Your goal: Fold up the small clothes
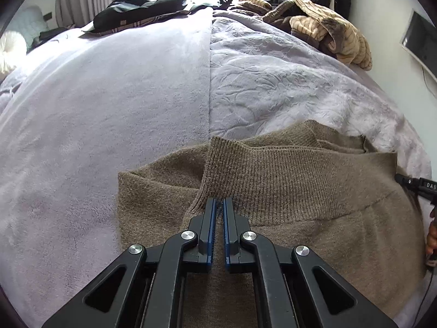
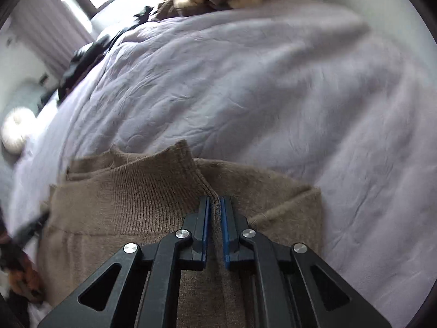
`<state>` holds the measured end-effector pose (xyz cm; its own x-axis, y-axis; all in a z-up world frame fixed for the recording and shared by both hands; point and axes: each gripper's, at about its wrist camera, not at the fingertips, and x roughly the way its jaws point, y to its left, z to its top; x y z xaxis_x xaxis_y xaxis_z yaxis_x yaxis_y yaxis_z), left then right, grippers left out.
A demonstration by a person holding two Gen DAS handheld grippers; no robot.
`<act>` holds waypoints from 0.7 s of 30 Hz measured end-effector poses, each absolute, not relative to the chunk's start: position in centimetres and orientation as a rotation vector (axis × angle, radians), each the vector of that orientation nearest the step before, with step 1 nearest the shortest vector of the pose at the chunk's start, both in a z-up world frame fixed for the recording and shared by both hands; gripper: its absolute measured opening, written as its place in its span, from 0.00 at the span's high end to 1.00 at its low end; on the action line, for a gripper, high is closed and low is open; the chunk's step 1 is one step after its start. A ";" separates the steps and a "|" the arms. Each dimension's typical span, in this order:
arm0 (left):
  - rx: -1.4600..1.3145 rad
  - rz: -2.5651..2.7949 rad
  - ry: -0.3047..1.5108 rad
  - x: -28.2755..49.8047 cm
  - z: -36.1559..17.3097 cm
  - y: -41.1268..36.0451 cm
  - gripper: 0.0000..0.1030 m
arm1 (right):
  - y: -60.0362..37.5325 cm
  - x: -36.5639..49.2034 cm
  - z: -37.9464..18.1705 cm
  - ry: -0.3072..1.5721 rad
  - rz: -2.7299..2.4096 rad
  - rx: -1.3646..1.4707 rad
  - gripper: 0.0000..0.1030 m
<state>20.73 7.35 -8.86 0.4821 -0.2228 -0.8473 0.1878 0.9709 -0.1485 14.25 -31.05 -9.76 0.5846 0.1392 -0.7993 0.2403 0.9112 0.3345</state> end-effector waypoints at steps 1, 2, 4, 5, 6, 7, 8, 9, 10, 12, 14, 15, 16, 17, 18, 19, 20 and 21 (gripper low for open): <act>-0.050 -0.250 1.040 20.7 -8.4 7.6 0.94 | -31.3 13.8 -9.5 0.946 -0.066 0.458 0.90; -0.057 -0.251 1.035 20.6 -8.0 7.8 0.94 | -31.4 13.2 -9.0 0.941 -0.087 0.470 0.88; -0.075 -0.269 1.003 20.0 -6.5 8.1 0.94 | -31.2 12.0 -7.8 0.911 -0.098 0.472 0.88; -0.075 -0.279 0.993 19.8 -6.1 8.2 0.94 | -30.8 11.1 -6.9 0.876 -0.077 0.472 0.88; -0.071 -0.291 0.983 19.6 -5.8 8.1 0.94 | -30.5 10.5 -6.4 0.856 -0.057 0.475 0.88; -0.060 -0.300 0.983 19.4 -5.9 7.8 0.94 | -30.0 9.9 -6.2 0.841 -0.033 0.481 0.88; -0.048 -0.297 0.989 19.5 -6.2 7.6 0.94 | -29.4 9.5 -6.5 0.842 -0.016 0.486 0.88; -0.027 -0.280 1.007 19.6 -7.0 7.3 0.94 | -28.8 9.4 -7.1 0.859 -0.010 0.483 0.88; -0.015 -0.262 1.029 19.8 -7.9 7.2 0.94 | -28.5 9.4 -7.8 0.886 -0.014 0.471 0.88; -0.039 -0.264 1.038 19.8 -9.4 7.8 0.94 | -28.6 9.3 -9.8 0.928 -0.047 0.449 0.88; -0.058 -0.261 1.023 19.2 -9.1 8.4 0.94 | -29.6 8.0 -10.0 0.891 -0.038 0.519 0.89; -0.055 -0.259 1.027 18.9 -8.8 8.7 0.94 | -29.9 7.6 -9.8 0.885 -0.044 0.535 0.89; -0.044 -0.257 1.031 18.4 -8.4 9.1 0.94 | -30.1 7.2 -9.5 0.882 -0.050 0.538 0.88; -0.038 -0.254 1.032 18.1 -8.2 9.3 0.94 | -30.3 6.6 -9.1 0.881 -0.069 0.525 0.88; -0.028 -0.249 1.031 17.5 -8.0 9.6 0.94 | -30.4 6.2 -8.8 0.885 -0.091 0.514 0.87; -0.018 -0.242 1.028 16.8 -7.7 10.0 0.94 | -30.5 5.7 -8.6 0.889 -0.118 0.503 0.83; -0.014 -0.237 1.025 16.3 -7.6 10.2 0.94 | -30.7 4.9 -8.3 0.885 -0.128 0.514 0.82; -0.013 -0.233 1.023 15.7 -7.4 10.5 0.94 | -30.7 4.2 -8.2 0.879 -0.122 0.533 0.81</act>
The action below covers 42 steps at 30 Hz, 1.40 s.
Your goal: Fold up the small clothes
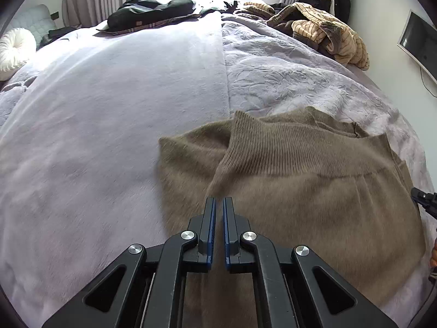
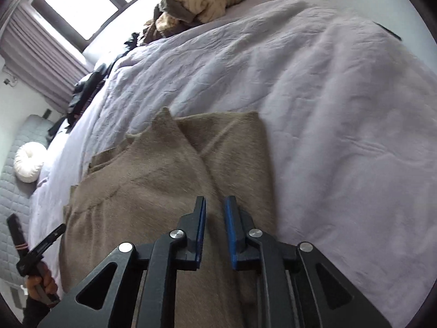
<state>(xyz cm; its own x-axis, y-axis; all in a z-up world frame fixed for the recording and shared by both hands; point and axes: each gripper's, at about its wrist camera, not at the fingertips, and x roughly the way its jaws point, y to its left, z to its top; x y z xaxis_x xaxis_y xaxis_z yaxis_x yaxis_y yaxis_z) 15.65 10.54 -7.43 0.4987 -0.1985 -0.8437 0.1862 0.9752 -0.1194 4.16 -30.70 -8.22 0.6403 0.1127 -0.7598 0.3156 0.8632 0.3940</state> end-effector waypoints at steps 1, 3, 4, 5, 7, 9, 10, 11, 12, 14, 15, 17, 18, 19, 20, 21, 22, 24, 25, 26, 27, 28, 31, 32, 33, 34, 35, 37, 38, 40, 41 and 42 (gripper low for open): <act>-0.014 -0.226 1.020 14.8 -7.2 10.9 0.94 | -31.1 3.2 -8.2 0.873 -0.113 0.557 0.81; -0.022 -0.219 1.021 13.7 -6.9 11.4 0.94 | -30.7 1.3 -8.0 0.868 -0.102 0.584 0.81; -0.032 -0.217 1.024 13.0 -6.7 11.7 0.94 | -30.7 0.6 -7.9 0.866 -0.099 0.587 0.80; -0.038 -0.216 1.027 12.6 -6.7 11.9 0.94 | -30.4 -0.1 -7.8 0.862 -0.095 0.591 0.80; -0.048 -0.209 1.032 11.2 -6.5 12.3 0.94 | -29.8 -1.4 -7.8 0.855 -0.082 0.610 0.77; -0.044 -0.198 1.031 10.2 -6.4 12.5 0.94 | -29.2 -2.7 -7.8 0.852 -0.074 0.634 0.72; -0.045 -0.195 1.029 9.7 -6.4 12.5 0.94 | -28.9 -3.3 -7.8 0.852 -0.072 0.642 0.68; -0.045 -0.189 1.030 9.2 -6.4 12.7 0.94 | -28.5 -3.6 -7.9 0.853 -0.070 0.645 0.67; -0.043 -0.182 1.034 8.8 -6.4 12.7 0.94 | -28.1 -4.1 -7.9 0.858 -0.071 0.641 0.66; -0.047 -0.167 1.049 7.8 -6.6 12.8 0.94 | -27.3 -4.6 -8.0 0.862 -0.079 0.631 0.66; -0.054 -0.165 1.051 7.4 -6.6 12.8 0.94 | -27.0 -4.9 -8.0 0.865 -0.079 0.632 0.66; -0.062 -0.162 1.055 6.5 -6.6 13.1 0.94 | -26.3 -5.6 -8.2 0.868 -0.073 0.644 0.66; -0.066 -0.160 1.058 6.0 -6.6 13.2 0.94 | -25.9 -5.9 -8.3 0.869 -0.071 0.649 0.66; -0.067 -0.158 1.061 5.6 -6.6 13.3 0.94 | -25.6 -6.2 -8.3 0.870 -0.069 0.650 0.66; -0.063 -0.154 1.064 5.2 -6.6 13.5 0.94 | -25.1 -6.4 -8.3 0.872 -0.067 0.646 0.65; -0.060 -0.153 1.067 4.9 -6.6 13.6 0.94 | -24.9 -6.7 -8.3 0.874 -0.065 0.644 0.64; -0.058 -0.155 1.067 4.5 -6.6 13.7 0.94 | -24.6 -6.8 -8.4 0.876 -0.061 0.643 0.60; -0.052 -0.158 1.065 3.9 -6.7 13.8 0.94 | -23.8 -7.2 -8.5 0.881 -0.053 0.640 0.54; -0.050 -0.158 1.065 3.6 -6.7 13.9 0.94 | -23.5 -7.3 -8.5 0.883 -0.050 0.637 0.53; -0.048 -0.156 1.066 3.3 -6.8 14.0 0.93 | -23.1 -7.4 -8.6 0.888 -0.045 0.634 0.53; -0.045 -0.152 1.067 3.0 -6.8 14.1 0.92 | -22.7 -7.5 -8.7 0.894 -0.042 0.632 0.53; -0.039 -0.145 1.065 2.8 -6.7 14.1 0.59 | -22.4 -7.7 -8.8 0.896 -0.039 0.631 0.53; -0.015 -0.081 0.998 1.4 -5.9 14.4 0.01 | -21.5 -7.9 -8.9 0.903 -0.031 0.631 0.53; -0.002 -0.085 0.991 1.1 -5.7 14.3 0.01 | -21.2 -8.0 -8.9 0.906 -0.026 0.631 0.52; 0.003 -0.087 0.989 0.9 -5.5 14.4 0.01 | -21.0 -8.1 -8.9 0.909 -0.024 0.628 0.52; 0.000 -0.085 0.987 0.6 -5.4 14.5 0.01 | -20.7 -8.1 -8.9 0.913 -0.021 0.624 0.50; -0.005 -0.086 0.987 0.5 -5.4 14.7 0.01 | -20.5 -8.1 -8.9 0.916 -0.018 0.620 0.47; -0.014 -0.081 0.994 0.2 -5.5 15.1 0.01 | -19.8 -8.1 -8.9 0.921 -0.009 0.611 0.43; -0.018 -0.081 0.996 0.1 -5.6 15.2 0.01 | -19.4 -8.1 -8.9 0.925 -0.008 0.604 0.36; -0.022 -0.068 1.000 0.1 -5.9 15.8 0.01 | -18.8 -8.2 -8.7 0.925 -0.014 0.591 0.22; -0.030 -0.056 1.004 0.1 -6.1 16.2 0.01 | -18.4 -8.3 -8.6 0.921 -0.013 0.586 0.21; -0.042 -0.049 1.010 0.0 -6.3 16.6 0.01 | -18.2 -8.3 -8.5 0.921 -0.012 0.578 0.21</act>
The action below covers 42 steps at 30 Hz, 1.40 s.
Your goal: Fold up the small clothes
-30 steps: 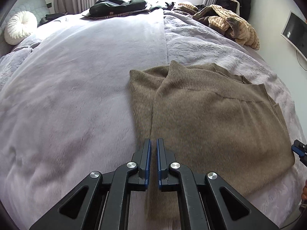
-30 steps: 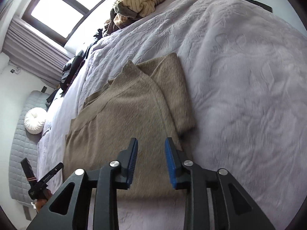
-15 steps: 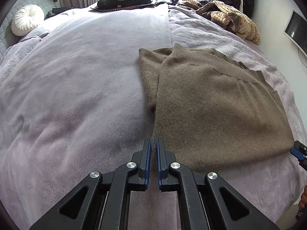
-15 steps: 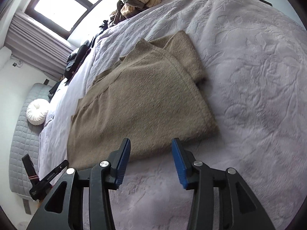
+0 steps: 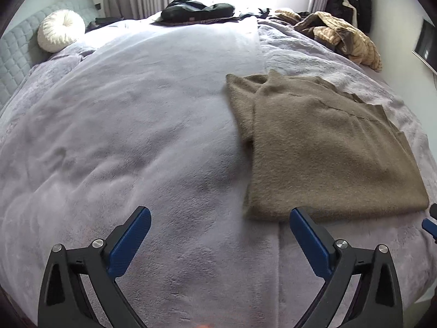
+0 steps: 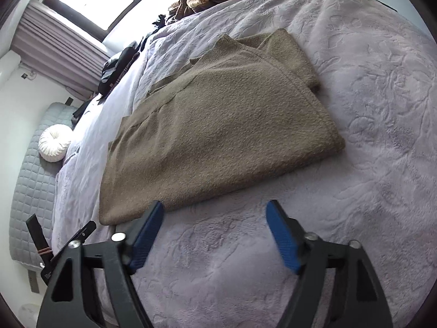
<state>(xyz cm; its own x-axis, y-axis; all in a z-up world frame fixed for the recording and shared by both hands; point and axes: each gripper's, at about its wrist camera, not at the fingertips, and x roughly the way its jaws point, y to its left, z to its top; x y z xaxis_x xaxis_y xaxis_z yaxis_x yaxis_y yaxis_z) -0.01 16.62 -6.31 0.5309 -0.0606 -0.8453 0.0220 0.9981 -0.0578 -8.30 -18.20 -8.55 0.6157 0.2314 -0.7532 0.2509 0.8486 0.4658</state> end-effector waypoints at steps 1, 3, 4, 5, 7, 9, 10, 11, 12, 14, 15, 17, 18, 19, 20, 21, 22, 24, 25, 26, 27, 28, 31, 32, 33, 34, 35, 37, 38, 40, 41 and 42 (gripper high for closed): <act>-0.056 -0.044 1.017 0.0 -6.5 17.0 0.01 | -17.9 -8.3 -8.4 0.922 -0.015 0.565 0.21; -0.089 -0.048 1.031 -0.2 -6.9 17.8 0.01 | -17.0 -8.3 -8.1 0.923 -0.033 0.511 0.20; -0.102 -0.057 1.036 -0.3 -7.0 18.1 0.01 | -16.4 -8.3 -7.9 0.926 -0.048 0.465 0.19; -0.112 -0.057 1.037 -0.4 -7.0 18.3 0.01 | -15.7 -8.3 -7.7 0.930 -0.052 0.420 0.19; -0.126 -0.048 1.034 -0.7 -7.0 18.8 0.01 | -14.6 -8.3 -7.7 0.942 -0.037 0.370 0.19; -0.142 -0.058 1.031 -0.8 -6.9 19.0 0.01 | -13.5 -8.2 -7.8 0.956 0.000 0.360 0.19; -0.152 -0.064 1.030 -0.9 -6.9 19.2 0.01 | -13.1 -8.2 -8.0 0.961 0.010 0.362 0.19; -0.160 -0.069 1.029 -0.9 -6.8 19.3 0.01 | -12.5 -8.0 -8.2 0.973 0.027 0.370 0.19; -0.167 -0.075 1.027 -1.0 -6.8 19.4 0.01 | -12.0 -7.9 -8.5 0.980 0.039 0.378 0.19; -0.174 -0.083 1.027 -1.0 -6.7 19.5 0.01 | -11.1 -7.6 -9.2 1.003 0.074 0.406 0.19; -0.177 -0.086 1.028 -0.9 -6.7 19.6 0.01 | -10.6 -7.3 -9.7 1.017 0.096 0.427 0.19; -0.194 -0.092 1.031 -0.8 -6.8 19.9 0.01 | -9.7 -6.7 -10.5 1.039 0.144 0.479 0.19; -0.204 -0.094 1.033 -0.7 -6.8 20.1 0.01 | -9.3 -6.4 -10.9 1.046 0.165 0.506 0.19; -0.216 -0.096 1.034 -0.7 -6.9 20.3 0.01 | -8.9 -6.2 -11.3 1.052 0.187 0.541 0.19; -0.233 -0.098 1.037 -0.5 -6.9 20.6 0.01 | -8.5 -5.8 -11.7 1.058 0.211 0.583 0.19; -0.246 -0.099 1.039 -0.4 -6.9 20.8 0.01 | -8.1 -5.2 -12.2 1.061 0.231 0.630 0.19; -0.262 -0.100 1.041 -0.3 -7.0 21.0 0.01 | -7.7 -4.7 -12.5 1.062 0.248 0.675 0.19; -0.280 -0.098 1.040 -0.2 -7.0 21.3 0.01 | -6.8 -3.7 -13.1 1.058 0.280 0.752 0.19; -0.286 -0.097 1.039 -0.2 -7.0 21.4 0.01 | -6.4 -3.3 -13.3 1.057 0.294 0.783 0.19; -0.291 -0.097 1.037 0.0 -7.1 21.6 0.01 | -5.9 -2.8 -13.6 1.057 0.307 0.810 0.19; -0.294 -0.096 1.036 0.0 -7.1 21.6 0.01 | -5.4 -2.2 -13.8 1.057 0.319 0.830 0.19; -0.296 -0.097 1.036 0.2 -7.1 21.7 0.01 | -4.9 -1.8 -14.0 1.057 0.325 0.843 0.19; -0.301 -0.103 1.035 0.5 -7.1 21.7 0.01 | -4.0 -0.6 -14.6 1.057 0.319 0.869 0.19; -0.302 -0.106 1.034 0.7 -7.1 21.7 0.01 | -3.8 -0.3 -14.8 1.050 0.312 0.886 0.19; -0.303 -0.108 1.032 0.7 -7.1 21.7 0.01 | -3.8 -0.1 -14.9 1.045 0.307 0.899 0.19; -0.305 -0.110 1.031 0.9 -7.1 21.6 0.01 | -3.7 0.2 -15.1 1.042 0.303 0.917 0.19; -0.307 -0.111 1.032 1.0 -7.2 21.6 0.01 | -3.7 0.4 -15.2 1.041 0.301 0.928 0.19; -0.314 -0.118 1.035 1.4 -7.3 21.5 0.01 | -3.5 0.9 -15.5 1.039 0.294 0.948 0.19; -0.314 -0.121 1.037 1.4 -7.3 21.5 0.01 | -3.7 1.1 -15.6 1.035 0.294 0.960 0.19; -0.313 -0.130 1.037 1.7 -7.4 21.3 0.01 | -3.5 1.5 -15.8 1.017 0.293 0.985 0.19; -0.313 -0.132 1.037 1.7 -7.4 21.3 0.01 | -3.4 1.7 -15.8 1.002 0.293 1.002 0.19; -0.311 -0.134 1.038 1.9 -7.4 21.1 0.01 | -3.3 1.9 -15.8 0.991 0.295 1.018 0.19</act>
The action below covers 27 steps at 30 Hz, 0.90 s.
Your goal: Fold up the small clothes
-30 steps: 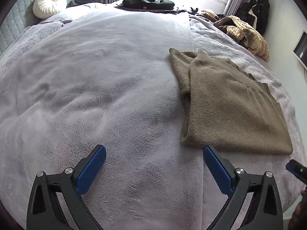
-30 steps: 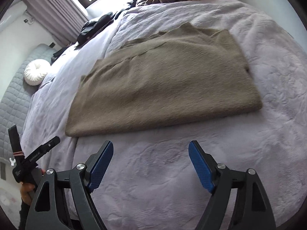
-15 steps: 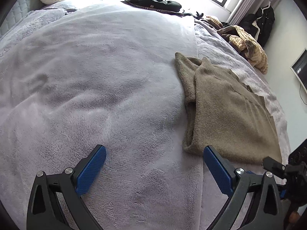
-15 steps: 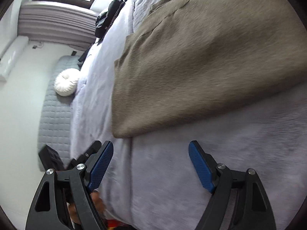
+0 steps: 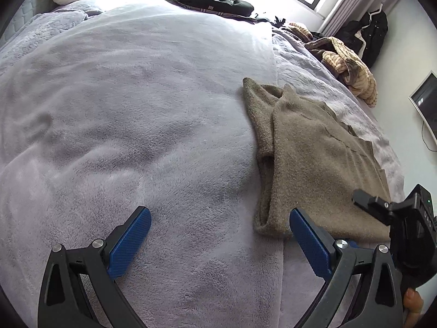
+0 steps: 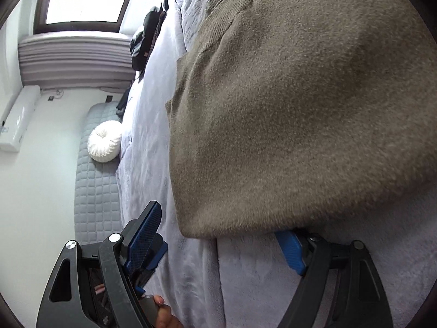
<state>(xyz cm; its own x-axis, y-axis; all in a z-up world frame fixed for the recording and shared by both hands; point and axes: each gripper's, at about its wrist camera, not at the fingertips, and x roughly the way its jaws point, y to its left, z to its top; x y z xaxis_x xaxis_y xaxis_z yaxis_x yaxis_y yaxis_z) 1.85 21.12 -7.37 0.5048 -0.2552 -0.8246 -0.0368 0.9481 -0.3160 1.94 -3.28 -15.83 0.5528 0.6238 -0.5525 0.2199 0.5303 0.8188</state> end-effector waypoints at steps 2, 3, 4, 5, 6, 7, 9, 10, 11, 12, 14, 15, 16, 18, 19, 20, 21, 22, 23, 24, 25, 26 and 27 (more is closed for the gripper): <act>-0.304 -0.144 1.041 2.2 -7.4 20.8 0.01 | -3.0 2.4 -16.1 0.974 0.309 1.058 0.18; -0.302 -0.150 1.042 2.3 -7.4 20.7 0.01 | -3.2 2.6 -16.1 0.972 0.316 1.071 0.18; -0.300 -0.164 1.042 2.5 -7.4 20.5 0.01 | -3.4 2.8 -16.1 0.972 0.323 1.082 0.18; -0.303 -0.178 1.045 2.6 -7.4 20.4 0.01 | -3.2 3.0 -16.3 0.974 0.327 1.089 0.18; -0.309 -0.194 1.048 2.8 -7.4 20.3 0.01 | -3.1 3.1 -16.4 0.979 0.330 1.093 0.19; -0.319 -0.211 1.051 3.1 -7.5 20.3 0.01 | -2.9 3.4 -16.5 0.986 0.341 1.095 0.23; -0.343 -0.236 1.060 3.6 -7.6 20.3 0.01 | -2.6 3.8 -16.6 1.003 0.358 1.086 0.46; -0.360 -0.247 1.070 3.9 -7.8 20.4 0.01 | -2.6 3.9 -16.6 1.007 0.365 1.081 0.67; -0.376 -0.255 1.075 4.0 -7.9 20.4 0.01 | -2.6 4.2 -16.5 1.008 0.376 1.071 0.85; -0.402 -0.270 1.082 4.3 -8.1 20.6 0.01 | -2.7 4.3 -16.3 1.004 0.381 1.061 0.90; -0.453 -0.300 1.091 4.8 -8.3 20.7 0.01 | -2.8 4.4 -15.4 0.984 0.399 1.033 0.90; -0.482 -0.322 1.096 5.1 -8.5 20.7 0.01 | -2.8 4.5 -14.7 0.968 0.413 1.018 0.90; -0.508 -0.343 1.099 5.5 -8.6 20.7 0.01 | -2.8 4.7 -13.9 0.949 0.429 0.998 0.90; -0.581 -0.410 1.102 6.5 -8.7 20.4 0.01 | -2.8 4.8 -12.3 0.919 0.449 0.943 0.90; -0.624 -0.456 1.104 7.2 -8.8 20.2 0.01 | -2.7 4.9 -11.6 0.908 0.456 0.917 0.90; -0.659 -0.491 1.108 7.8 -9.0 19.9 0.01 | -2.6 4.9 -10.8 0.896 0.463 0.889 0.90; -0.701 -0.532 1.120 8.6 -9.2 19.5 0.01 | -2.6 5.0 -10.4 0.889 0.467 0.876 0.90; -0.743 -0.569 1.141 9.6 -9.6 19.0 0.01 | -2.6 4.9 -10.0 0.884 0.471 0.865 0.90; -0.773 -0.593 1.155 10.4 -9.8 18.5 0.01 | -2.6 5.0 -9.7 0.877 0.474 0.855 0.90; -0.793 -0.614 1.164 11.1 -9.9 17.9 0.01 | -2.6 4.9 -9.6 0.874 0.476 0.852 0.90; -0.806 -0.634 1.172 11.9 -10.1 17.3 0.01 | -2.6 4.9 -9.6 0.874 0.478 0.852 0.90; -0.808 -0.647 1.174 12.5 -10.1 16.8 0.01 | -2.6 5.0 -9.8 0.878 0.481 0.856 0.90; -0.803 -0.653 1.177 13.2 -10.0 16.1 0.01 | -2.6 4.8 -10.0 0.884 0.483 0.859 0.91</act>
